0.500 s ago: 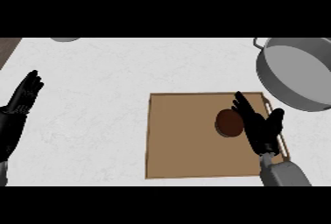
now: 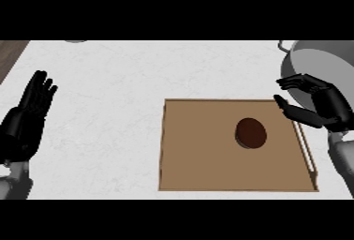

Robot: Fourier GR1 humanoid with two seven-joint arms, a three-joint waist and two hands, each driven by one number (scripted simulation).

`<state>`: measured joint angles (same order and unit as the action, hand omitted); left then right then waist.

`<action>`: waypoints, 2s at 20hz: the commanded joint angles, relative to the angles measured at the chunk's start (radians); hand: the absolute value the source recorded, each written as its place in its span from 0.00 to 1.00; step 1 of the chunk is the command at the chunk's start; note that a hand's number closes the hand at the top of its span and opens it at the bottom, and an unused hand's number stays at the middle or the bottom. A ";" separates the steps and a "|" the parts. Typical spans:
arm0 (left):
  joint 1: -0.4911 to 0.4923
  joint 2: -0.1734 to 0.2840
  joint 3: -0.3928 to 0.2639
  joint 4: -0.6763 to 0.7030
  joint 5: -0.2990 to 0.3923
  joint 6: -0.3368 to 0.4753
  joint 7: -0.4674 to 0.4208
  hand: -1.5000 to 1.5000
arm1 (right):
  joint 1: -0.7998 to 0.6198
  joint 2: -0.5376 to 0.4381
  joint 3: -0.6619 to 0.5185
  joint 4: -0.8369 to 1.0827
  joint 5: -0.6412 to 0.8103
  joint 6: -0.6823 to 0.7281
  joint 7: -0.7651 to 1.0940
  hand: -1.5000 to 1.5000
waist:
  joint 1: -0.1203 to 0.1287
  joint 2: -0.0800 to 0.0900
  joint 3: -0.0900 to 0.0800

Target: Pick the cupcake from the tray and place it in the pot

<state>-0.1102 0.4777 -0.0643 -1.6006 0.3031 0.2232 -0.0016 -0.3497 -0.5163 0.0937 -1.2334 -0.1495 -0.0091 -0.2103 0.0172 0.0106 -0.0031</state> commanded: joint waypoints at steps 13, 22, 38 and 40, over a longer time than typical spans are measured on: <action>-0.127 -0.084 0.005 0.037 -0.023 0.083 0.163 0.50 | -0.140 -0.182 0.020 0.154 0.136 0.320 -0.282 0.00 | -0.021 -0.014 0.001; -0.082 -0.074 0.014 -0.016 -0.024 0.069 0.175 0.50 | -0.208 -0.245 0.238 -0.025 0.322 0.478 0.020 0.00 | -0.009 -0.017 0.001; -0.084 -0.118 0.092 -0.008 -0.065 -0.006 0.184 0.50 | -0.072 -0.005 0.248 -0.268 0.458 0.585 0.368 0.00 | -0.016 -0.011 0.003; -0.147 -0.129 0.086 0.002 -0.076 0.014 0.239 0.50 | -0.091 -0.016 0.239 -0.152 0.547 0.540 0.268 0.00 | -0.015 -0.010 0.003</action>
<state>-0.2084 0.3538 0.0002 -1.6066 0.2260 0.2467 0.1950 -0.4500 -0.5643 0.3301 -1.4361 0.3027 0.5590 0.0875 0.0016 -0.0006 -0.0003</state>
